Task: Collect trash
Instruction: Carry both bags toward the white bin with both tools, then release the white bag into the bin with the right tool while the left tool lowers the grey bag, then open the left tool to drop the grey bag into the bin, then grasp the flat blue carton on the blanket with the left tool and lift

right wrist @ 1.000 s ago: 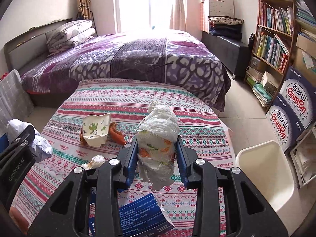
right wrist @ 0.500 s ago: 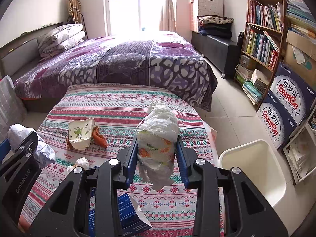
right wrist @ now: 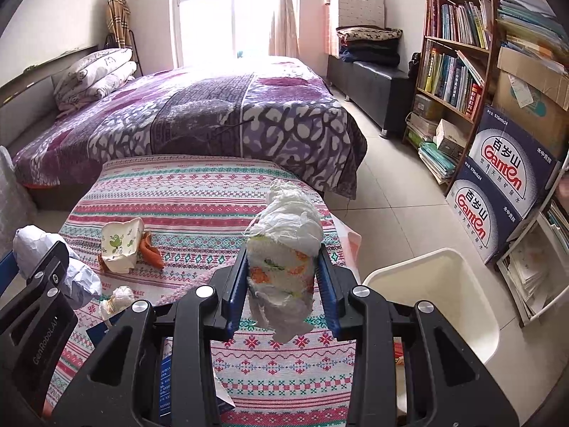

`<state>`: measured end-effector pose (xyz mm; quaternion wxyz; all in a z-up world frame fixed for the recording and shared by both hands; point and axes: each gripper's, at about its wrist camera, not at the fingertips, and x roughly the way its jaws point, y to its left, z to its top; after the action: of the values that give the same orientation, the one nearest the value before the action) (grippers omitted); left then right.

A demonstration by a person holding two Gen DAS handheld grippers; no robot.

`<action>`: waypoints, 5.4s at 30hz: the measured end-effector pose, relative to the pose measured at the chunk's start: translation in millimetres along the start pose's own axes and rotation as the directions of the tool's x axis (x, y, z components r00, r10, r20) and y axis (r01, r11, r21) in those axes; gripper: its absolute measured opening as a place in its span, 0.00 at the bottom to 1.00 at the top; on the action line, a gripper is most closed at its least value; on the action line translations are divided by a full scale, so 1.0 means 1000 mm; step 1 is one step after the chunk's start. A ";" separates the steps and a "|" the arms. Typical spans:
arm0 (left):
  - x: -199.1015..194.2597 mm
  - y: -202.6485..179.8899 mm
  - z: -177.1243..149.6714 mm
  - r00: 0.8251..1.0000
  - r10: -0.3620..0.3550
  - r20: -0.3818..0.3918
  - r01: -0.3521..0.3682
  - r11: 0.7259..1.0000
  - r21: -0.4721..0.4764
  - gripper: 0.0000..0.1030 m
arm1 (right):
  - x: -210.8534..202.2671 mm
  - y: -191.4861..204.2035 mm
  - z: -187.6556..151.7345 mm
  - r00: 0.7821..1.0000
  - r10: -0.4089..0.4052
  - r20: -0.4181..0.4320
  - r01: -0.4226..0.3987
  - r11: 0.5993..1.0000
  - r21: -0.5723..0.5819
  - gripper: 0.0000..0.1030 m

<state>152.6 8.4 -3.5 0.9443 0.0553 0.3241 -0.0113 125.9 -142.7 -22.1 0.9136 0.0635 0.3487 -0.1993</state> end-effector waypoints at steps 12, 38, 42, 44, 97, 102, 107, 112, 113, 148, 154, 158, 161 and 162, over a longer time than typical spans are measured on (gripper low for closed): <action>-0.005 -0.025 0.001 0.999 -0.037 0.005 0.037 0.999 0.020 0.65 | -0.001 -0.027 -0.001 0.999 -0.043 -0.002 0.043 0.999 0.028 0.33; -0.022 -0.105 -0.007 0.991 -0.135 0.013 0.133 0.984 0.120 0.65 | -0.001 -0.116 -0.009 0.984 -0.172 -0.052 0.178 0.975 0.135 0.34; -0.024 -0.122 -0.011 0.987 -0.161 0.008 0.158 0.977 0.142 0.65 | 0.001 -0.136 -0.012 0.978 -0.192 -0.080 0.203 0.965 0.164 0.34; -0.025 -0.132 -0.012 0.984 -0.178 0.004 0.175 0.972 0.155 0.65 | 0.002 -0.147 -0.013 0.975 -0.201 -0.093 0.215 0.959 0.185 0.34; -0.027 -0.210 -0.036 0.878 -0.432 -0.207 0.473 0.852 0.226 0.80 | -0.019 -0.251 -0.035 0.920 -0.365 -0.139 0.390 0.829 0.401 0.92; -0.015 -0.188 -0.040 0.900 -0.374 -0.223 0.423 0.874 0.239 0.80 | -0.013 -0.230 -0.035 0.927 -0.345 -0.151 0.376 0.853 0.361 0.93; 0.000 -0.164 -0.046 0.912 -0.313 -0.265 0.380 0.887 0.262 0.80 | -0.005 -0.207 -0.034 0.931 -0.326 -0.165 0.363 0.877 0.314 0.93; 0.021 -0.144 -0.058 0.904 -0.231 -0.360 0.356 0.872 0.336 0.80 | 0.001 -0.187 -0.034 0.934 -0.309 -0.177 0.348 0.897 0.274 0.93; 0.026 -0.139 -0.061 0.900 -0.215 -0.380 0.356 0.866 0.352 0.80 | 0.003 -0.183 -0.034 0.936 -0.302 -0.182 0.343 0.901 0.267 0.93; 0.080 -0.016 -0.100 0.672 -0.267 -0.691 0.620 0.714 0.327 0.92 | 0.030 -0.086 -0.039 0.942 -0.231 -0.242 0.257 0.963 0.080 0.93; 0.083 -0.017 -0.118 0.653 -0.216 -0.726 0.635 0.678 0.370 0.92 | 0.033 -0.082 -0.041 0.939 -0.214 -0.271 0.245 0.966 0.084 0.93; 0.083 -0.010 -0.116 0.659 -0.219 -0.720 0.615 0.707 0.348 0.81 | 0.033 -0.076 -0.043 0.939 -0.216 -0.269 0.241 0.968 0.065 0.93; 0.075 -0.001 -0.107 0.662 -0.257 -0.704 0.622 0.713 0.324 0.64 | 0.033 -0.073 -0.045 0.939 -0.213 -0.271 0.237 0.970 0.058 0.93; 0.072 0.001 -0.104 0.668 -0.266 -0.695 0.618 0.718 0.320 0.62 | 0.033 -0.072 -0.046 0.938 -0.211 -0.275 0.234 0.971 0.055 0.93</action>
<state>146.1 22.2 -129.5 0.7004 0.2310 0.5938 -0.3218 91.0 -206.9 -76.6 0.8262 0.0894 0.4647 -0.3058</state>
